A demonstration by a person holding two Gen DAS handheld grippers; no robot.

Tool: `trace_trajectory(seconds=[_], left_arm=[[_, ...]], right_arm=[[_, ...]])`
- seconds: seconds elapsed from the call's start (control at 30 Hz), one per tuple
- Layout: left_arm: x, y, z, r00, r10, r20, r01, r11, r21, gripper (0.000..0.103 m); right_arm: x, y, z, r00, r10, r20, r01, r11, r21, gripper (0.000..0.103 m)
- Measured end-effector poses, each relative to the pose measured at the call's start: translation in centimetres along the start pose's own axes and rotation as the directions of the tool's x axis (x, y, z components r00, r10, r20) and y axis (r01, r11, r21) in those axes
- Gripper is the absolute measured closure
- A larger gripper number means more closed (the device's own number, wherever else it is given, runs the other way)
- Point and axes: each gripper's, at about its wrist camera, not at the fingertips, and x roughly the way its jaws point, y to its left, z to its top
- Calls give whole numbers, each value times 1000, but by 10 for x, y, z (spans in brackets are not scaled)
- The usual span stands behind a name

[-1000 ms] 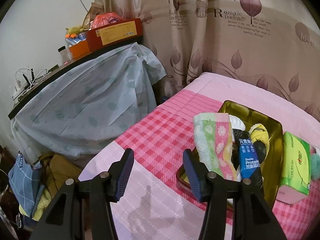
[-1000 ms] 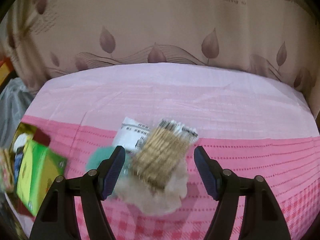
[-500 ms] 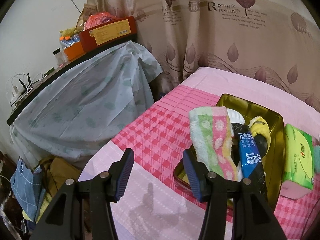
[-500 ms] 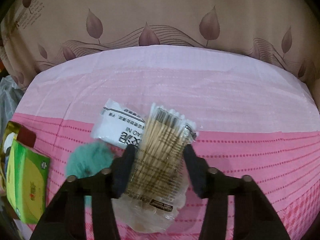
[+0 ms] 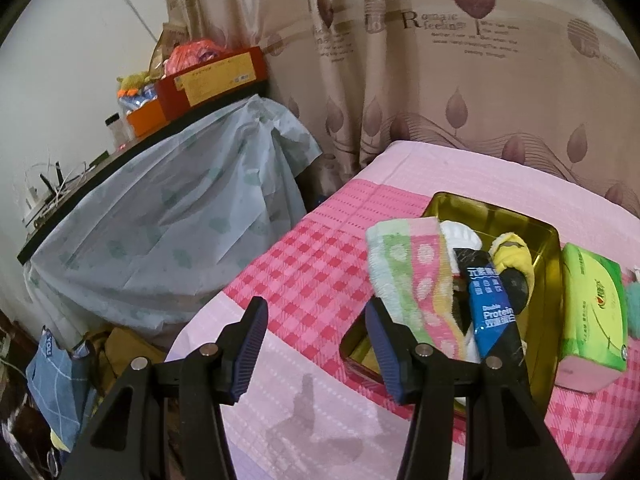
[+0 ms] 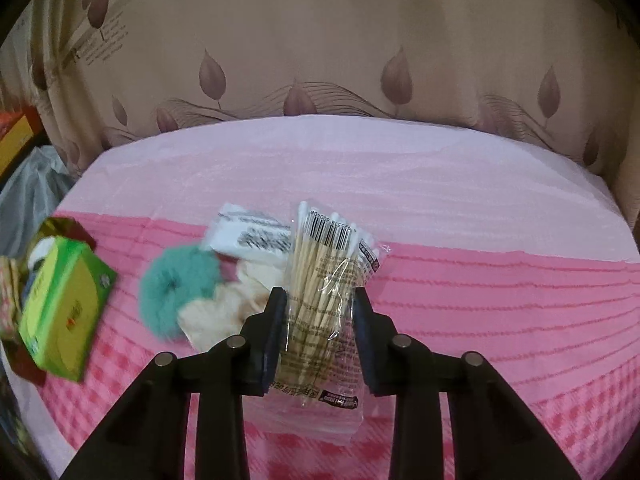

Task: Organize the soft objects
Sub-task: 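Lift the swab pack with the right tool while the left tool grasps the teal scrunchie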

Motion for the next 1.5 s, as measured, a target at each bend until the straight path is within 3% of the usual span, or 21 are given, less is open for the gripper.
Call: trace_trajectory(seconds=[0.03,0.2,0.33,0.43,0.63,0.83,0.93,1.13,1.3,1.5], left_arm=[[-1,-2,0,1000,-1,5,1,1000,7,51],[-13,-15,-1,999,-43,32,41,997,61,51],[-32,-38,-1,990,-139,36,133,983,130,51],[-49,-65,0,970,-243,19,236,954,185,51],[-81,-137,-1,908,-417,-47,410,860,303,47],[-86,-209,1,806,-555,-206,592,746,304,47],[-80,-246,5,765,-579,-281,643,709,290,47],[-49,-318,15,713,-560,-422,682,695,230,47],[-23,-354,13,736,-496,-461,646,719,256,47],[3,-366,12,703,-494,-512,653,734,188,47]], right_arm=[[-2,-3,-3,1000,7,1,-7,1000,-2,73],[-11,-17,-25,994,-111,11,112,990,-83,73],[-15,-37,-39,988,-152,1,152,985,-80,73],[-16,-54,-48,985,-170,-10,169,984,-49,73],[-23,-77,-59,982,-187,2,187,982,-27,73],[-24,-82,-68,984,-175,22,175,984,-15,73],[-22,-82,-69,985,-173,23,173,985,-16,72],[-22,-91,-69,991,-131,15,131,991,15,71],[-21,-96,-69,995,-98,11,98,994,40,69],[-20,-99,-69,997,-78,10,77,996,53,68]])
